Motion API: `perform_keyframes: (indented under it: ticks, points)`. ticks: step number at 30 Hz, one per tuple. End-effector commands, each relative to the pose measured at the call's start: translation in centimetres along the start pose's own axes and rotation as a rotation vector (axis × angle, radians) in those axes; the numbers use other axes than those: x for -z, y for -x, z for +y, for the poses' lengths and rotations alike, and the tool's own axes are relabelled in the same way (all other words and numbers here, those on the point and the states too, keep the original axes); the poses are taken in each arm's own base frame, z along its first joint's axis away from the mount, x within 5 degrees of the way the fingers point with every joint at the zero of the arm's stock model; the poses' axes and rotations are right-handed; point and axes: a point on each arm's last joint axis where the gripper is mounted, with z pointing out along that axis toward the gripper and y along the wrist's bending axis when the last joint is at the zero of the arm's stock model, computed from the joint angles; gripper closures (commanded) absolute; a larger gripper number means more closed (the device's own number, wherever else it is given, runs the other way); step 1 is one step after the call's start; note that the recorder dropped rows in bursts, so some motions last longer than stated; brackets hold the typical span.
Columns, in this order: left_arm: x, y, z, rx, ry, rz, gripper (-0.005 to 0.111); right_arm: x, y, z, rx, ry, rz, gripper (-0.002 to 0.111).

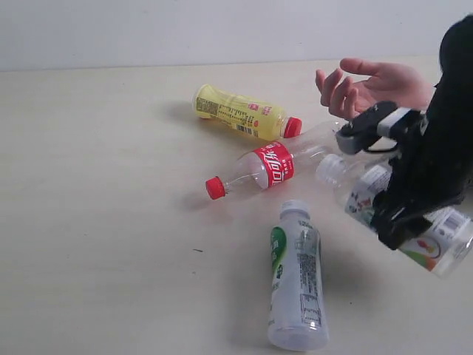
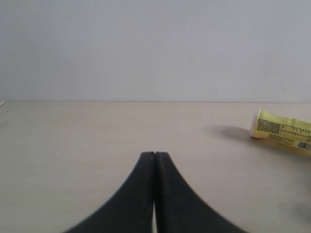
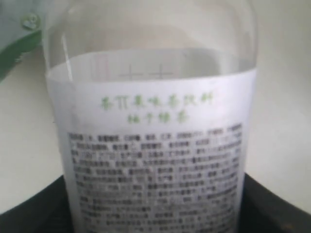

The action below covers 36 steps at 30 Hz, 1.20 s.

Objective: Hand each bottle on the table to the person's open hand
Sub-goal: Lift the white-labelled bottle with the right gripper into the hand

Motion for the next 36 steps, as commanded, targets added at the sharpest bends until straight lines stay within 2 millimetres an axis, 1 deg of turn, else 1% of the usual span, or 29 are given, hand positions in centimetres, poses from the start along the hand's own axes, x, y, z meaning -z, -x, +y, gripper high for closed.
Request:
perform_keyframes:
  ticks: [1,3,8,10,12,14,17,19,21,25,26,28,29,31,33,35,36]
  points:
    - [0.0,0.0,0.0,0.009,0.001,-0.008,0.107,5.9,-0.6,0.4,-0.12,-0.007,-0.007,0.108]
    - [0.0,0.0,0.0,0.009,0.001,-0.008,0.107,8.7,-0.4,0.4,-0.126,-0.038,-0.115,0.108]
    - [0.0,0.0,0.0,0.009,0.001,-0.008,0.107,16.2,-0.7,0.9,-0.178,-0.079,-0.395,0.108]
    - [0.0,0.0,0.0,0.009,0.001,-0.008,0.107,18.5,-0.9,0.7,-0.244,-0.109,-0.47,0.108]
    - [0.0,0.0,0.0,0.009,0.001,-0.008,0.107,20.3,-1.0,0.3,-0.326,-0.149,-0.529,0.108]
    - [0.0,0.0,0.0,0.009,0.001,-0.008,0.107,21.3,-1.0,0.1,-0.381,-0.17,-0.565,0.108]
    - [0.0,0.0,0.0,0.009,0.001,-0.008,0.107,21.9,-0.6,-0.5,-0.411,-0.215,-0.577,0.108]
    - [0.0,0.0,0.0,0.009,0.001,-0.008,0.107,21.5,0.2,-1.1,-0.434,-0.235,-0.56,0.108]
    - [0.0,0.0,0.0,0.009,0.001,-0.008,0.107,20.1,1.7,-1.6,-0.445,-0.227,-0.511,0.108]
    - [0.0,0.0,0.0,0.009,0.001,-0.008,0.107,15.4,5.4,-2.9,-0.455,-0.199,-0.356,0.108]
    - [0.0,0.0,0.0,0.009,0.001,-0.008,0.107,13.6,6.5,-3.3,-0.456,-0.193,-0.302,0.108]
    - [0.0,0.0,0.0,0.009,0.001,-0.008,0.107,11.3,7.7,-3.9,-0.47,-0.202,-0.233,0.108]
    - [0.0,0.0,0.0,0.009,0.001,-0.008,0.107,9.6,8.5,-4.3,-0.467,-0.207,-0.184,0.108]
    - [0.0,0.0,0.0,0.009,0.001,-0.008,0.107,7.7,9.3,-4.6,-0.464,-0.202,-0.132,0.108]
    - [0.0,0.0,0.0,0.009,0.001,-0.008,0.107,5.2,10.2,-4.8,-0.466,-0.177,-0.065,0.108]
    - [0.0,0.0,0.0,0.009,0.001,-0.008,0.107,3.9,10.5,-4.9,-0.465,-0.165,-0.032,0.108]
    - [0.0,0.0,0.0,0.009,0.001,-0.008,0.107,3.8,10.6,-4.9,-0.465,-0.165,-0.031,0.108]
